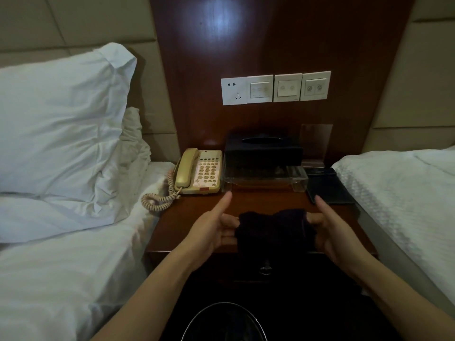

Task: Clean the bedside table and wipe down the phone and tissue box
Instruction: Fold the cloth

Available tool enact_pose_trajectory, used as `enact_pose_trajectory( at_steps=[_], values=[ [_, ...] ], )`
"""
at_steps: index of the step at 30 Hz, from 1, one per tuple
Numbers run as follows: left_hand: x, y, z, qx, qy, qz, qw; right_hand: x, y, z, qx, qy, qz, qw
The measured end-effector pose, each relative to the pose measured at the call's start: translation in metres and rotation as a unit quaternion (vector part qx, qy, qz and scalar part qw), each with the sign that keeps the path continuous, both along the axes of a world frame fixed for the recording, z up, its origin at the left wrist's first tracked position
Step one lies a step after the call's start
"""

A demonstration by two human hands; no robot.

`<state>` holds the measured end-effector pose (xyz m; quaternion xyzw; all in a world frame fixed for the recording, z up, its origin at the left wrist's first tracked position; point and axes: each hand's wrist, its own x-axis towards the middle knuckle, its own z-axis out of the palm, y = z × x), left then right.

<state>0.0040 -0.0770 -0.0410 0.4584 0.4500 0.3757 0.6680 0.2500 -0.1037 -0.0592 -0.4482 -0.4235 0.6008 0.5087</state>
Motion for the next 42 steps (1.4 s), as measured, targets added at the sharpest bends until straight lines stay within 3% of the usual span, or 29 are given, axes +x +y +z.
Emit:
enact_pose_trajectory(
  at_steps=[3,7,13,17,22,33,36,39,42],
  values=[
    [0.004,-0.003,0.000,0.097,0.071,0.018,0.993,-0.001,0.000,-0.002,0.081,-0.108,-0.016,0.991],
    [0.004,-0.010,-0.001,0.200,0.063,0.018,0.978,0.001,-0.002,0.003,0.137,-0.183,-0.062,0.972],
    [0.000,-0.014,-0.004,0.318,0.071,-0.021,0.945,0.003,-0.012,0.006,0.247,-0.240,-0.078,0.936],
    [-0.007,-0.013,0.004,0.331,0.051,0.003,0.942,0.000,-0.023,0.012,0.333,-0.193,-0.061,0.921],
    [-0.002,-0.016,0.009,0.255,0.001,-0.006,0.967,-0.014,-0.025,0.011,0.226,-0.169,-0.033,0.959],
    [-0.003,-0.006,-0.011,0.103,0.043,-0.049,0.993,-0.025,-0.016,0.001,0.107,-0.114,-0.070,0.985],
    [0.003,-0.006,-0.014,0.055,0.065,-0.027,0.996,-0.030,-0.013,0.001,0.049,-0.022,-0.105,0.993],
    [0.004,-0.007,-0.022,0.034,-0.019,0.040,0.998,-0.042,-0.018,-0.003,-0.069,0.057,-0.014,0.996],
    [0.000,-0.008,-0.030,0.059,-0.029,0.094,0.993,-0.057,-0.025,-0.010,-0.060,-0.024,0.045,0.997]
  ],
)
